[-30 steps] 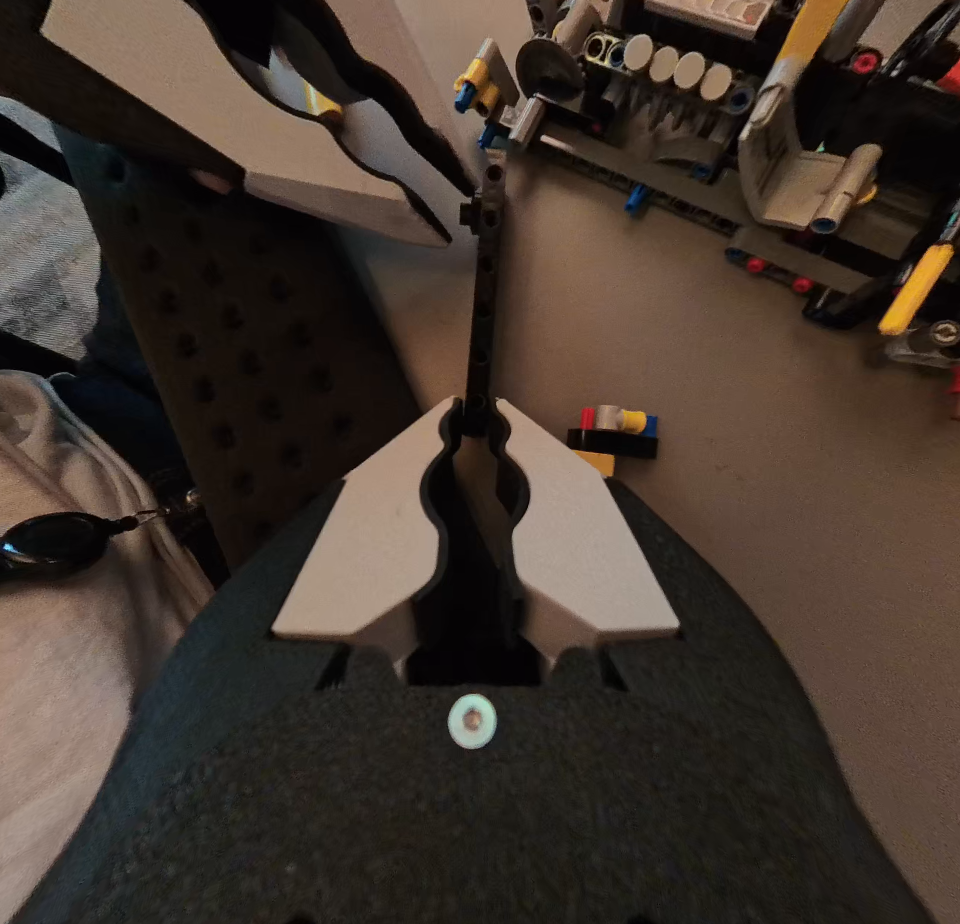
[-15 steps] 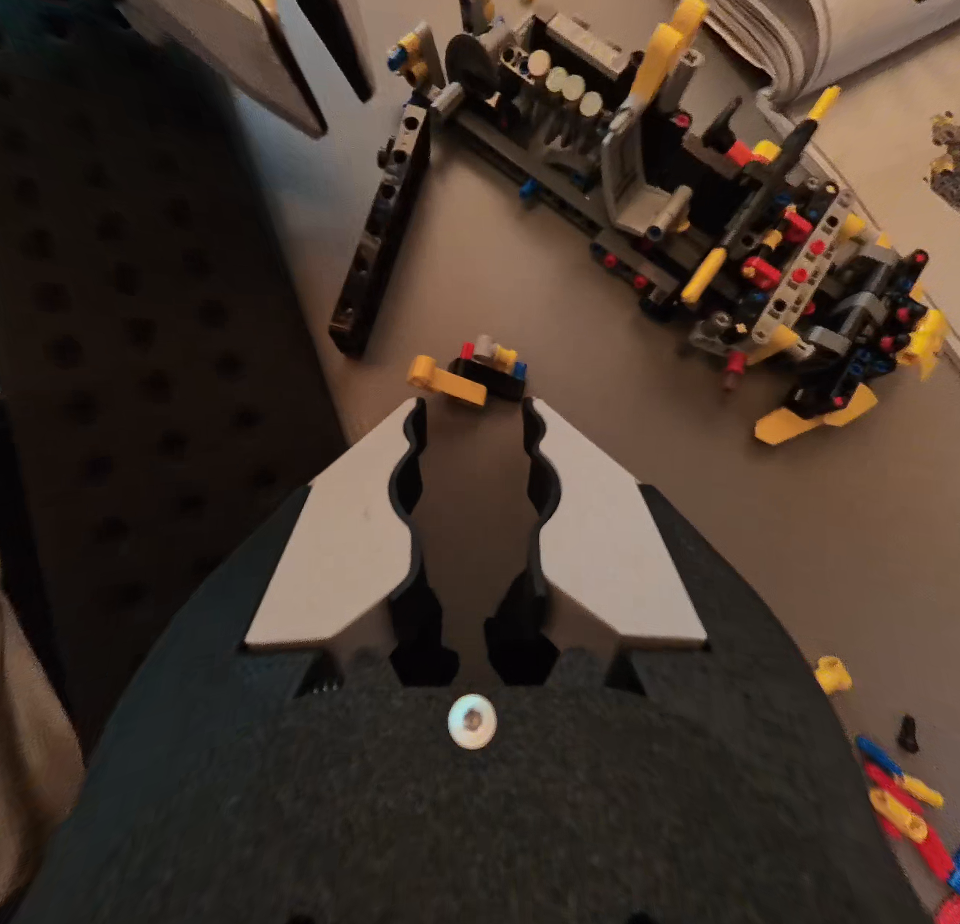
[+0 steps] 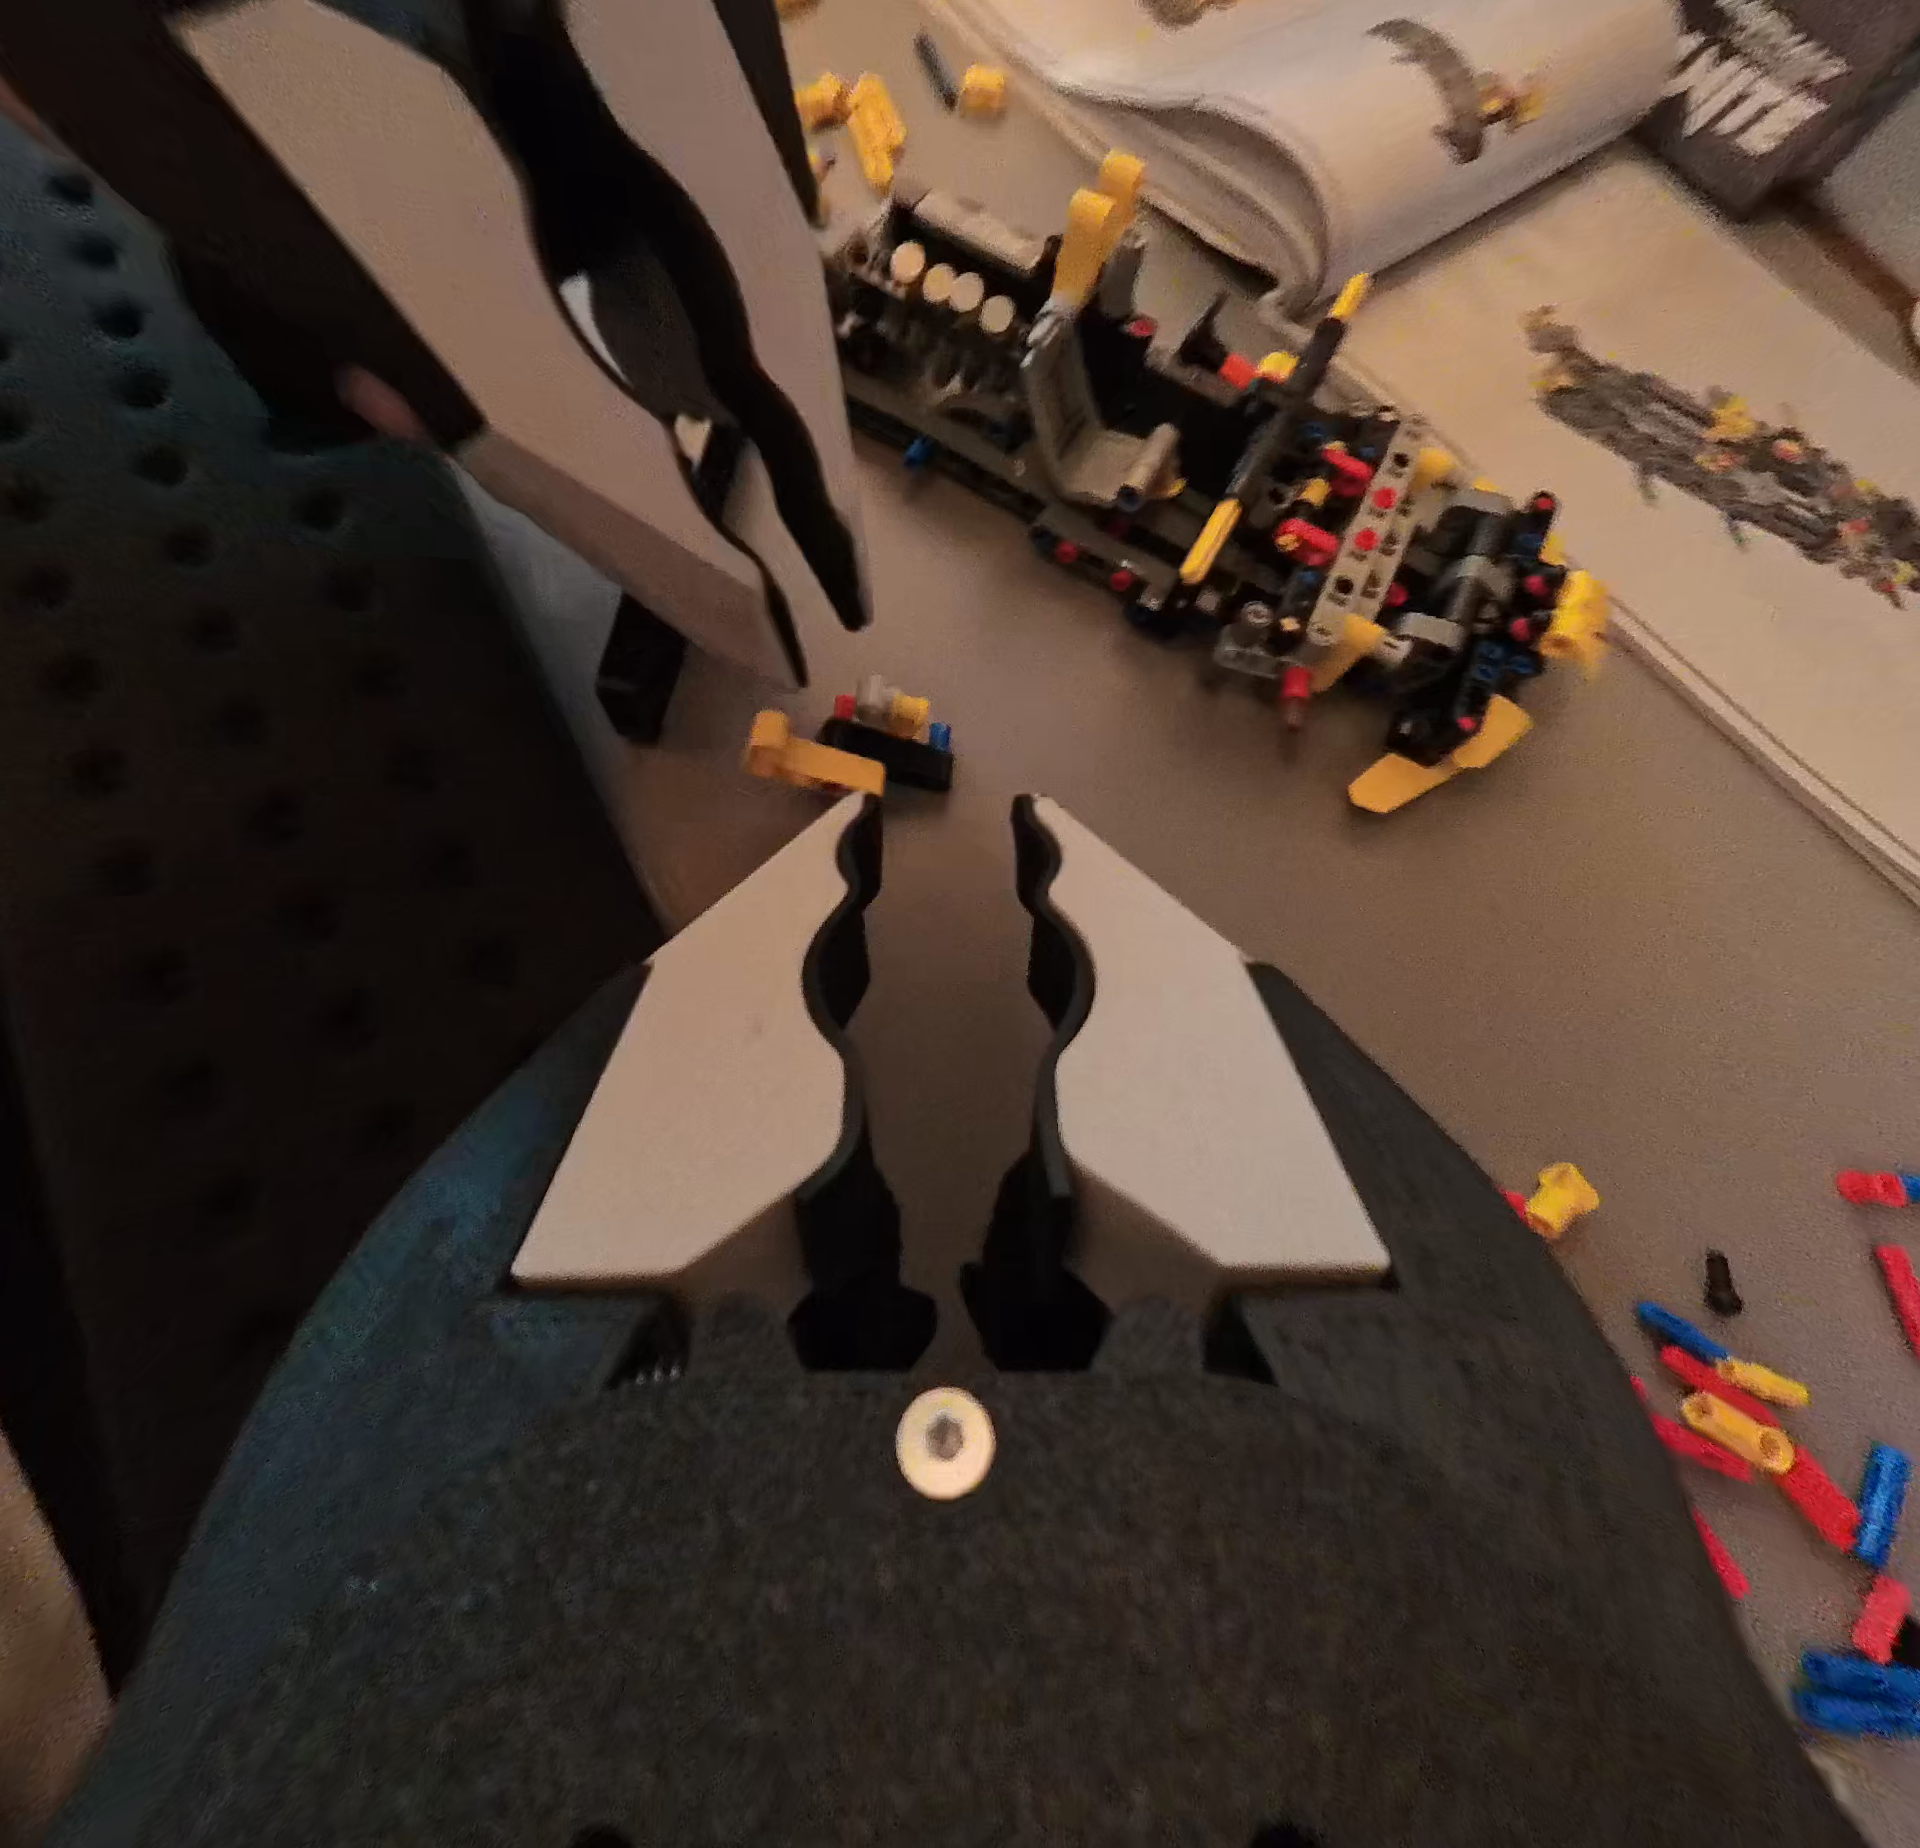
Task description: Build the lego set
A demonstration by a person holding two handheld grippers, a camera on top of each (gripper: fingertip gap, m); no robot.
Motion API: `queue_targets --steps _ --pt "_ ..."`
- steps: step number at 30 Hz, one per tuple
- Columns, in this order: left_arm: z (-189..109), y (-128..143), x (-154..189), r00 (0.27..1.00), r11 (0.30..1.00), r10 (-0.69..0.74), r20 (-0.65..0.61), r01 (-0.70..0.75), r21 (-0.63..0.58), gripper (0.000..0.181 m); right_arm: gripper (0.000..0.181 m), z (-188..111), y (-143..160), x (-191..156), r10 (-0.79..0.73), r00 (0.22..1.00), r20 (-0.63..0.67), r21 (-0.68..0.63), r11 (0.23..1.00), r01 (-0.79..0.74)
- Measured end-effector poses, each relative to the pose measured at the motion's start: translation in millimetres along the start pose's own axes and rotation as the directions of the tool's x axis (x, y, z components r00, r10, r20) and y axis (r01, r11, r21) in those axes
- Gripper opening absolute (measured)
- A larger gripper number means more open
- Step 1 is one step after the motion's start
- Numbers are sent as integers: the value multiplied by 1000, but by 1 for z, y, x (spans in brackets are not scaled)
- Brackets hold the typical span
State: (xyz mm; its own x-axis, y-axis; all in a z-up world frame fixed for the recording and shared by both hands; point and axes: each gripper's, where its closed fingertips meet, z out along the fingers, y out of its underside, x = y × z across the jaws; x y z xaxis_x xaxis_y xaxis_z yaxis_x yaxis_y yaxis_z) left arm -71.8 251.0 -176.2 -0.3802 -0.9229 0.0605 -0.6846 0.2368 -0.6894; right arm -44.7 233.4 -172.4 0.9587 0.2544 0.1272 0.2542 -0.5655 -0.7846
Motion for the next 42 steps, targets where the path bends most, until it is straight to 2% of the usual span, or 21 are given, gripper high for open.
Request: queue_targets --steps 2,6,8,10,14,16,17,20,22,25,29,33,35,39,42 --pt "5 -6 -1 999 1000 -2 -33 2 -5 18 25 -6 -2 1 26 1000 -7 47 999 -26" --pt "19 3 -4 996 993 -32 -84 22 -117 19 25 -11 0 0 31 999 -6 60 998 -31" --pt "23 1 0 990 991 -65 -126 50 -121 19 25 -13 0 1 47 999 6 58 997 -48" --pt "25 0 -1 989 990 -80 -126 64 -127 12 25 -14 -1 1 72 997 24 68 995 -74" --pt "22 1 -6 984 986 -121 -129 104 -129 10 26 -18 -6 -3 67 995 75 110 991 -75" --pt "16 -6 -9 965 979 -200 -171 188 -82 10 29 -19 -6 -8 5 996 87 122 992 -15" --pt "11 -12 -7 937 966 -258 -236 251 -60 10 31 -19 -6 -11 -39 996 74 121 992 30" --pt "-11 -31 5 788 904 -398 -470 424 -56 9 21 -18 -11 -11 -238 969 -65 88 966 243" --pt "-19 -33 7 749 894 -415 -516 442 -78 9 18 -18 -19 -15 -371 919 -130 58 923 381" --pt "-28 -35 12 728 894 -414 -547 437 -94 9 14 -19 -31 -22 -465 864 -193 48 875 482" --pt "-30 -32 14 738 900 -411 -535 424 -106 9 15 -20 -38 -17 -536 797 -279 -11 832 555" --pt "-33 -34 23 709 894 -414 -571 435 -107 9 15 -13 -36 -25 -566 789 -239 -40 817 575" --pt "-31 -34 24 722 899 -406 -560 426 -103 9 8 -12 -36 -25 -580 780 -236 -55 809 585" --pt "-34 -39 21 774 920 -345 -532 391 -28 9 7 -14 -38 -24 -552 802 -227 -37 828 559" --pt "-42 -45 9 840 931 -283 -464 358 79 14 7 -14 -35 -18 -464 865 -190 17 880 475"
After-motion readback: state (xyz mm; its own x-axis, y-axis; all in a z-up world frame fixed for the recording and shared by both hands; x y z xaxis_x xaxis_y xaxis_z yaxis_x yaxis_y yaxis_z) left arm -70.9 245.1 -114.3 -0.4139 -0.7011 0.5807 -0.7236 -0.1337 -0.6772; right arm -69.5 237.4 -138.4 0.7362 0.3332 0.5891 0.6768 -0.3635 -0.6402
